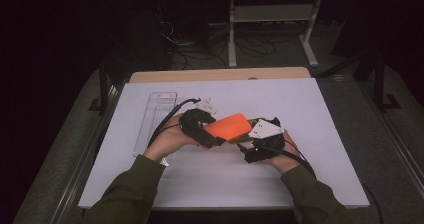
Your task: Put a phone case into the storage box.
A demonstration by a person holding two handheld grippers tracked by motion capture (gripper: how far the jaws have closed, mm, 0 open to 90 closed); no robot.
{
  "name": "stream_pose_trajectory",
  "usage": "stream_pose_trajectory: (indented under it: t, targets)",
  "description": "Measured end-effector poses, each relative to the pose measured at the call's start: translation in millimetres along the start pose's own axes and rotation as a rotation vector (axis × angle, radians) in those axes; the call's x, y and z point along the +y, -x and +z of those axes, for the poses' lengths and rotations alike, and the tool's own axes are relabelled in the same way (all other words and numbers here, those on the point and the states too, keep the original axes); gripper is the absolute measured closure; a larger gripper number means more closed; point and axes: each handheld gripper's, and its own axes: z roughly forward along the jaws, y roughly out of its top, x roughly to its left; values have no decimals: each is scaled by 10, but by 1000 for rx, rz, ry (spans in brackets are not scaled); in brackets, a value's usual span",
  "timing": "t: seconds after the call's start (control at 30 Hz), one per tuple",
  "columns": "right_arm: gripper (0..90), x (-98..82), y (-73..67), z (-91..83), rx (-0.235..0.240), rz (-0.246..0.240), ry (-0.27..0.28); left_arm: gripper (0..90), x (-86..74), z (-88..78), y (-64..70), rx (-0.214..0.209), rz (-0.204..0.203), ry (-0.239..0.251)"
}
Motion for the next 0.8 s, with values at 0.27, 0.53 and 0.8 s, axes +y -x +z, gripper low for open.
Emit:
stream_pose_trajectory:
  t: [0.27, 0.53, 0.8]
  targets:
    - [16, 10, -45, -2, -39, -80, 6, 161, -2, 2, 5, 3, -4, 0]
    - [16, 24, -88, -20, -102, -201, 7, 161, -3, 1, -1, 1, 8, -13]
    - [16, 29, -158, -23, -151, -317, 7, 161, -7, 9, 12, 1, -15, 4]
